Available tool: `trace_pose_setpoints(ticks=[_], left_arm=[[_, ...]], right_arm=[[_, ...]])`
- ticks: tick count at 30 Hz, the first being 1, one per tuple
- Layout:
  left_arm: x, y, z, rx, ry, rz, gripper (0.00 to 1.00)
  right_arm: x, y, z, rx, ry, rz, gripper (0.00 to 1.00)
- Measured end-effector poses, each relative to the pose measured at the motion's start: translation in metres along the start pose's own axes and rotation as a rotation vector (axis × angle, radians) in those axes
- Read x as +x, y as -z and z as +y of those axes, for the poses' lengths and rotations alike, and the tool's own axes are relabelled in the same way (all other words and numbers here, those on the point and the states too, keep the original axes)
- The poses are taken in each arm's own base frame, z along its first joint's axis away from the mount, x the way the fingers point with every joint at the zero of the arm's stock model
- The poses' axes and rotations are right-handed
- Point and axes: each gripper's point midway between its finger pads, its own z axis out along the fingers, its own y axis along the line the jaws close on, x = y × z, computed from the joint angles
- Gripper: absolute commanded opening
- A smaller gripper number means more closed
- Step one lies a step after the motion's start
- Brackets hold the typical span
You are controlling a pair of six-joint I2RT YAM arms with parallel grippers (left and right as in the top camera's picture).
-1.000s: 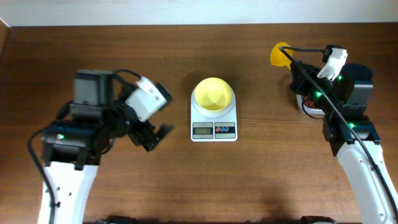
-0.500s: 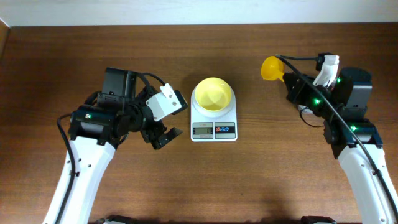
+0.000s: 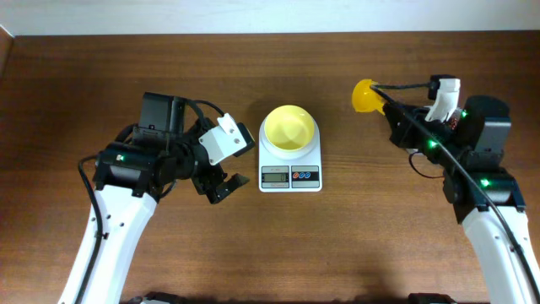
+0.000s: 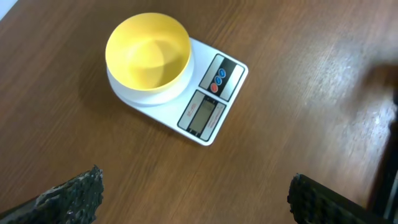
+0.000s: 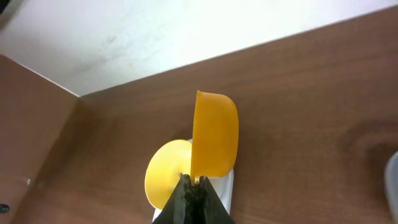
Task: Scoop item into bowl and weigh 50g on scale
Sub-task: 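Lower the scoop with the right gripper into the bean tub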
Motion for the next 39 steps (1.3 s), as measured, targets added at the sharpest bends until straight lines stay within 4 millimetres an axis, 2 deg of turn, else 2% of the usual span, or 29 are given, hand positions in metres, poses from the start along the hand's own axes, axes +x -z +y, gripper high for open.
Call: trace_pose_setpoints(ticks=[4,7,9,14,17,18,19,23,29,35,39], left_arm=[[-0.002,0.000,-0.002,0.010,0.000,-0.010,0.99],[-0.002,0.000,-0.002,0.012,0.000,-0.012,0.99],[-0.002,0.000,-0.002,0.013,0.000,-0.012,0.99],[-0.002,0.000,-0.002,0.013,0.001,-0.012,0.99],[-0.002,0.000,-0.002,0.013,0.000,-0.012,0.99],[-0.002,0.000,-0.002,0.012,0.000,-0.012,0.99],[-0.002,0.000,-0.002,0.013,0.000,-0.012,0.99],[-0.002,0.000,-0.002,0.013,0.001,-0.012,0.99],[-0.002,0.000,-0.002,0.013,0.001,-0.012,0.99],[-0.002,0.000,-0.002,0.014,0.001,-0.011,0.99],[-0.002,0.000,-0.002,0.013,0.001,-0.012,0.99]], right_arm=[[0.003,0.014,-0.001,0.045,0.022,0.001,0.04],[0.016,0.023,-0.013,0.137,0.044,0.052,0.04],[0.017,0.033,-0.025,0.232,0.075,0.075,0.04],[-0.009,0.068,-0.051,0.507,0.198,0.060,0.04],[-0.014,0.079,-0.071,0.638,0.256,0.071,0.04],[-0.013,0.079,-0.078,0.670,0.261,0.081,0.04],[-0.007,0.071,-0.095,0.727,0.266,0.131,0.04],[0.015,0.047,-0.128,0.794,0.260,0.267,0.04],[0.025,0.027,-0.150,0.825,0.280,0.328,0.04],[0.028,-0.004,-0.177,0.857,0.314,0.347,0.04],[0.037,-0.009,-0.196,0.914,0.370,0.408,0.04]])
